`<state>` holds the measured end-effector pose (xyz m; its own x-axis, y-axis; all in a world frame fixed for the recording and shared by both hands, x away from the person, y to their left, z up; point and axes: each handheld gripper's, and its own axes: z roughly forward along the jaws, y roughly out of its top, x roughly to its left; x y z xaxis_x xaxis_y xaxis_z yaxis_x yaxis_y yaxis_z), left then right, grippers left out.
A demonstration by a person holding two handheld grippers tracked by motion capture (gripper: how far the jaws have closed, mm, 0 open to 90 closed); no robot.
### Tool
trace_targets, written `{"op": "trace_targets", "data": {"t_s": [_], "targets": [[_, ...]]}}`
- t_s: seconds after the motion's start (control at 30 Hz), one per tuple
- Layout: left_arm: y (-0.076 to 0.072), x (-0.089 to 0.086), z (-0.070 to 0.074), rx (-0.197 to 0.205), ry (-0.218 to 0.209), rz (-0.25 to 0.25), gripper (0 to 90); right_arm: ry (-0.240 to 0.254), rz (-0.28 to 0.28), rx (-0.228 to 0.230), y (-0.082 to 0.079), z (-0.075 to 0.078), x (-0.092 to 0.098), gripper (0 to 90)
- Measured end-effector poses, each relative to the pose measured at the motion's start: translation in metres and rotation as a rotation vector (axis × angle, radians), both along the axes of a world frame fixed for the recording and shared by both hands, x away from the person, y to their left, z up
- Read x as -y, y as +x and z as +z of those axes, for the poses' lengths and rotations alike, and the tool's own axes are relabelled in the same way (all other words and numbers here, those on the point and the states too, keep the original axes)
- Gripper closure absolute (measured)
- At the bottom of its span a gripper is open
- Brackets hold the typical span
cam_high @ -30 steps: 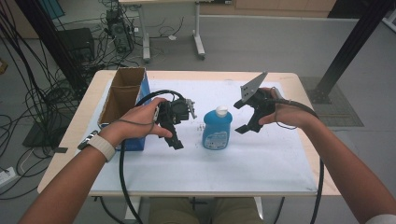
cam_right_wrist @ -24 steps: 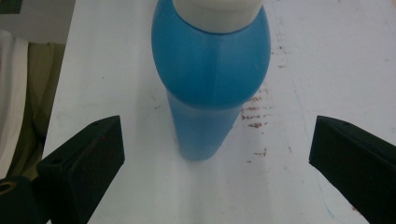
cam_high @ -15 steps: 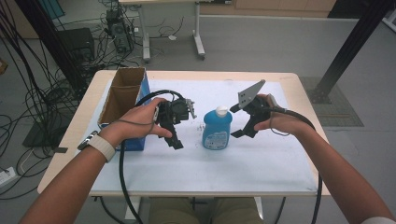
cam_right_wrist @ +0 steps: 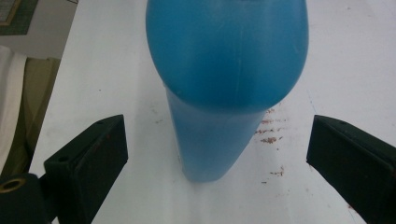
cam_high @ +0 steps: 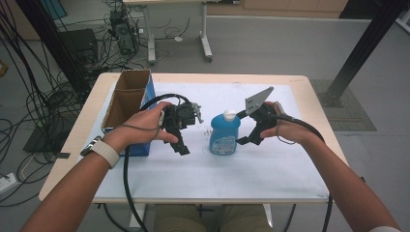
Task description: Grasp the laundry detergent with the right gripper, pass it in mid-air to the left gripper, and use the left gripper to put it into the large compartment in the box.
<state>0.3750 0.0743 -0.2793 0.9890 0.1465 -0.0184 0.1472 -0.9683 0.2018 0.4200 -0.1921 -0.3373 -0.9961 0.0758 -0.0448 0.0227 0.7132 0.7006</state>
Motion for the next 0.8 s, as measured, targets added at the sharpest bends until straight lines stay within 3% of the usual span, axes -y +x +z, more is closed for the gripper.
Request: {"op": "trace_targets", "data": {"t_s": [0.8], "targets": [[0.0009,-0.0013,-0.0007,-0.001,0.003,0.001,8.8,0.003,-0.009,-0.010,0.0021,-0.0026,-0.0006,5.6]]}}
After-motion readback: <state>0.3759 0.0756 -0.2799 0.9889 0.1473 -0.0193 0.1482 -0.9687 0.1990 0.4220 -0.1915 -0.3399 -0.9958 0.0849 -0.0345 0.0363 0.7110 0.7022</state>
